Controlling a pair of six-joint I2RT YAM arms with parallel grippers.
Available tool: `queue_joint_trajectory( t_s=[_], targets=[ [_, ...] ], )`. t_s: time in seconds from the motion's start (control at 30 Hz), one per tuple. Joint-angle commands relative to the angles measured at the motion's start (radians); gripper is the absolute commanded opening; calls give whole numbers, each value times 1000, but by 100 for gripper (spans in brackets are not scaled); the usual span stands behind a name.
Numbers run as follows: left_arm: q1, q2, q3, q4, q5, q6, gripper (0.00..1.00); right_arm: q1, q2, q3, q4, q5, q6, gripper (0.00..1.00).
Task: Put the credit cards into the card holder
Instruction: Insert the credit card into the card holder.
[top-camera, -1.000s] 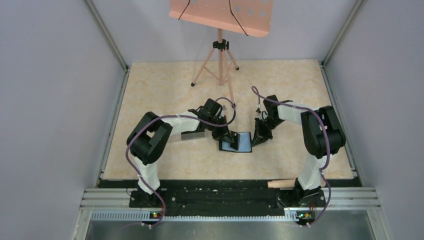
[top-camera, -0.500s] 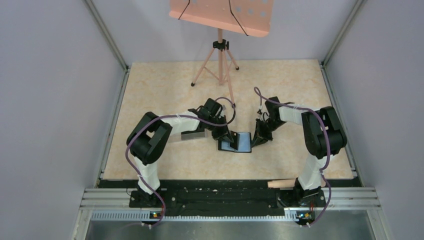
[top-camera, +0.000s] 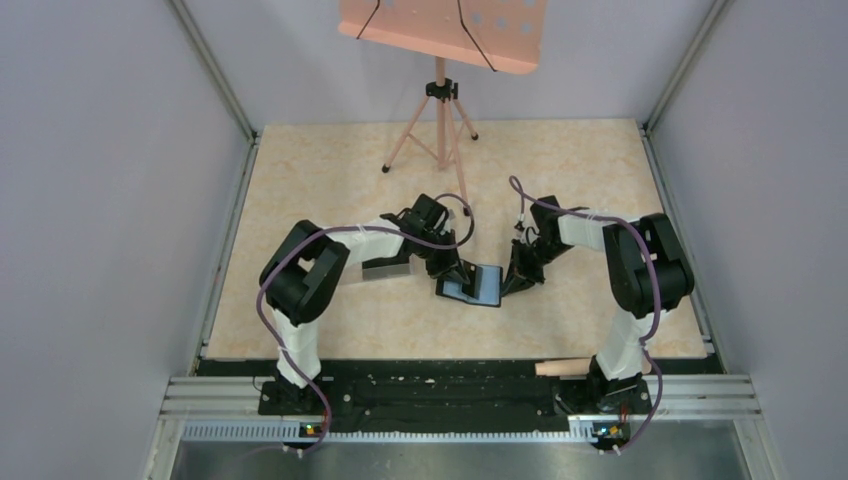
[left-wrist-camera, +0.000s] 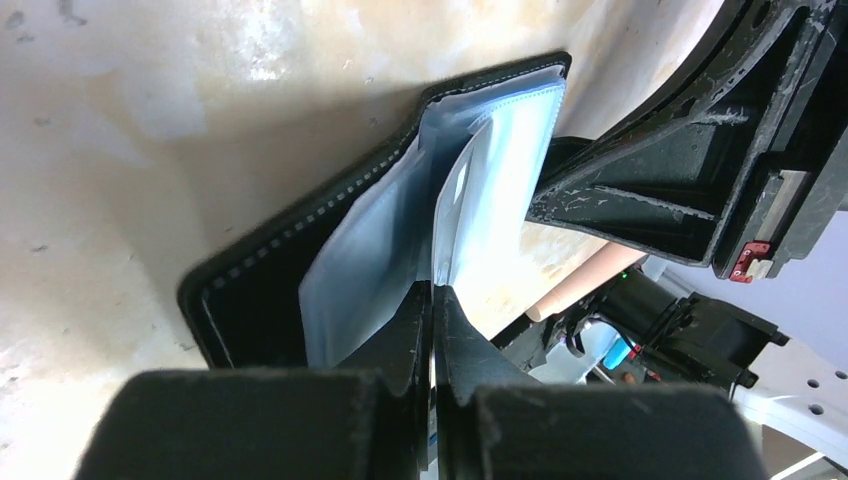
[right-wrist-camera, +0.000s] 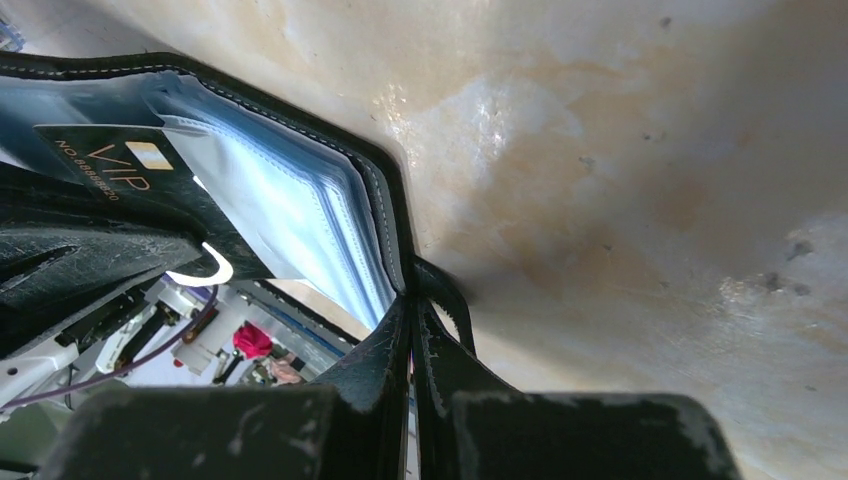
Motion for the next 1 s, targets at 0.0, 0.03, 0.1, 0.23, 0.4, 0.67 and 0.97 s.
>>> queue_joint_trajectory(
  t_s=[0.0, 0.03, 0.1, 0.23, 0.4, 0.67, 0.97],
  targets=[
    [-28, 64, 51, -91, -36, 38, 1, 6, -4, -24, 29, 17, 3, 0],
    [-34, 69, 61, -106, -39, 45, 3, 6, -5, -26, 29, 16, 4, 0],
    [-42, 73, 74, -138, -52, 61, 9, 6, -4, -26, 31, 13, 3, 0],
    [-47, 54, 88, -195, -101, 92, 21, 5, -3, -29, 32, 13, 3, 0],
    [-51, 37, 108, -262, -160, 136, 33, 7, -9, -29, 31, 13, 1, 0],
    [-57, 50, 145, -312, -204, 176, 50, 6, -15, -30, 31, 14, -1, 0],
    [-66, 111, 234, -313, -137, 214, 58, 6, -8, -26, 30, 11, -6, 0]
  ],
)
